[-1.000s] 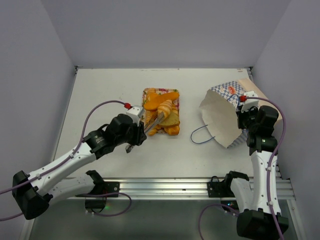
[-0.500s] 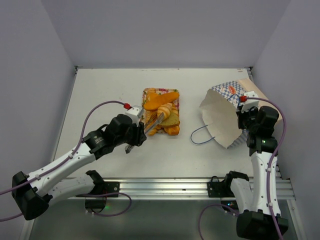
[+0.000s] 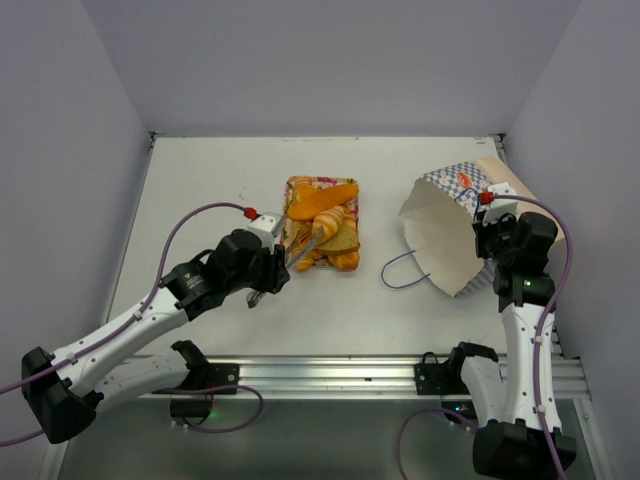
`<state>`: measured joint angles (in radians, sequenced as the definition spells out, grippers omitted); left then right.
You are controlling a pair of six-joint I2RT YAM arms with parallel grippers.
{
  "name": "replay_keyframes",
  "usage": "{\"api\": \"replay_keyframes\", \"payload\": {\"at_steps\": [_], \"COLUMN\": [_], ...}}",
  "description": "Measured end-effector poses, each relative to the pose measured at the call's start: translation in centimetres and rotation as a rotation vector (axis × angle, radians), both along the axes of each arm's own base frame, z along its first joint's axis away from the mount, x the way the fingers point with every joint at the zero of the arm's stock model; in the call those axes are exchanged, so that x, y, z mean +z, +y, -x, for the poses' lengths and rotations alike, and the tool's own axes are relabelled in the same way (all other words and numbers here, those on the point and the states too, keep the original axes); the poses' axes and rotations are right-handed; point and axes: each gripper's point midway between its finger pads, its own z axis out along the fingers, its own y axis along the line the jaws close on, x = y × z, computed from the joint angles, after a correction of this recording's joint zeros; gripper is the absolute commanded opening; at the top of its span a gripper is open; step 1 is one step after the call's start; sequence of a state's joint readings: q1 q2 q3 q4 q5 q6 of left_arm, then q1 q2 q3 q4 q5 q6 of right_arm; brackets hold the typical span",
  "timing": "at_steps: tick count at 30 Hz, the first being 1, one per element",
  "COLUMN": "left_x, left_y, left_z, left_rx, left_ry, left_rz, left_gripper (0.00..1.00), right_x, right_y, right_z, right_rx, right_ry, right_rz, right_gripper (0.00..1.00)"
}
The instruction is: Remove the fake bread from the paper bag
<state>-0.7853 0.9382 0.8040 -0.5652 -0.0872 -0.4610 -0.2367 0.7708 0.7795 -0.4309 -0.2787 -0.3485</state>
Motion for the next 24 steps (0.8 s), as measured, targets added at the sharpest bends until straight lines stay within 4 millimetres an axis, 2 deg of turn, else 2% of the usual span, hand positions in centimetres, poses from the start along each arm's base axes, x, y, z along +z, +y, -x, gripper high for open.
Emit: {"api": "replay_keyframes", "payload": {"at_steps": [6, 14, 18, 24], "left_x": [0.7, 4.5, 5.7, 5.9], "left_y": [0.1, 0.4, 0.6, 2.8], "left_z": [0.0, -0.7, -0.9, -2.6], "left_rx": [0.004, 0.033, 0.048, 0.153], "left_ry": [-0.009, -0.084, -0.114, -0.167], "left_rz": [0.004, 0.046, 0.061, -0.007], "left_gripper": [0.45, 0.43, 0.42, 0.41], "right_x": [0.0, 0.0, 0.1, 0.2], "right_y": [0.0, 0.0, 0.0, 0.0], "right_z": [0.0, 0.0, 0.0, 0.1], "right_rx": [0.0, 0.0, 0.0, 0.001], "right_ry": [0.0, -0.001, -0.002, -0.007], "right_rz": [0.0, 0.0, 0.0, 0.001], "right_gripper": [0.0, 0.0, 0.0, 0.0]}}
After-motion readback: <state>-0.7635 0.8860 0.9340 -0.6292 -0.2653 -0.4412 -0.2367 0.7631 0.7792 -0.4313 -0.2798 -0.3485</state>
